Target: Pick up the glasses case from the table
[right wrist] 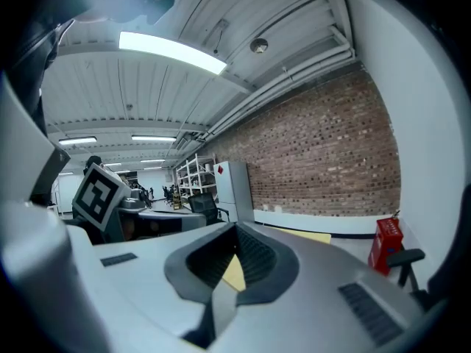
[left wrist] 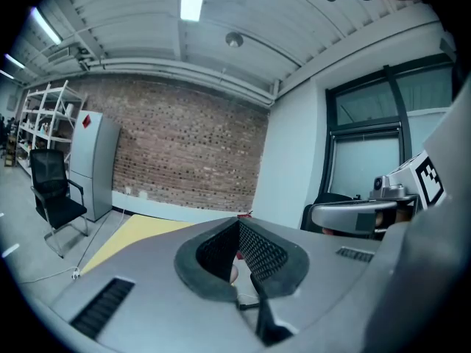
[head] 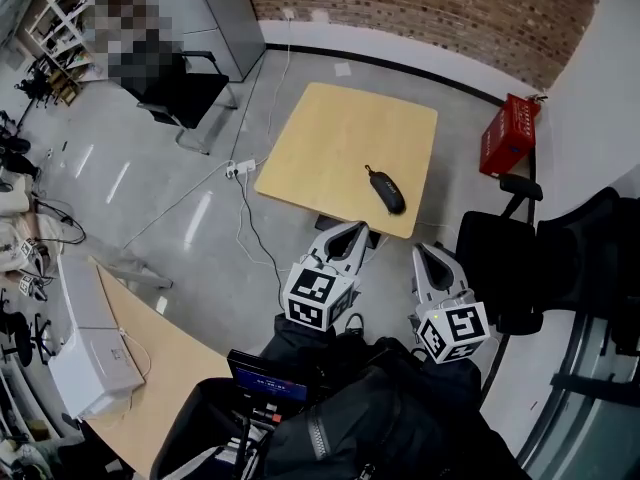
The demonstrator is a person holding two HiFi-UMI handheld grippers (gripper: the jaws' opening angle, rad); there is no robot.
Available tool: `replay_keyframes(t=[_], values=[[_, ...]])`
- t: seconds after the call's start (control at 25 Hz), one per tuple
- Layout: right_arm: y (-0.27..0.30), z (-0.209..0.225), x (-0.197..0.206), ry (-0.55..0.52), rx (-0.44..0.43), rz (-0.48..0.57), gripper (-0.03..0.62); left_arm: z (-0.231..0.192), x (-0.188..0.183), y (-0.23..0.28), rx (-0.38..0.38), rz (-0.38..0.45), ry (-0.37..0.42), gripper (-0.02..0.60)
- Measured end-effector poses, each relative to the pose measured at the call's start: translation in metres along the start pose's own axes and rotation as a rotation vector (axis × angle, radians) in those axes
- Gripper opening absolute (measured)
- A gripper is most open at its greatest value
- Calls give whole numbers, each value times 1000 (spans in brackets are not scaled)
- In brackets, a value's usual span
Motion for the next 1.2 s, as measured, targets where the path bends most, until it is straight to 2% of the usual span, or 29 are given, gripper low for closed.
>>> replay_keyframes(t=[0.28,0.48,0.68,1.2], values=[[8,19,1,15,4,-31,3,2,7,21,15,-30,-23,0],[27,31,-2,26,-22,-33,3,-7,8,33,-12,-41,-23,0],[47,44,-11,27,-56,-26,3,-18,1,50,-43,-47,-10,0],[100,109,-41,45,-157,-12,3,-34,-28,133,-85,-57,33,0]])
Point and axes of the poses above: the fingertips, and each gripper's own axes: y forward along the fingers, z to its right, x out of its underside, the point moved 3 cm from there along -y, backward along the fingers, and after that the axes turned 8 degrees about y, right-handed, at the moved point
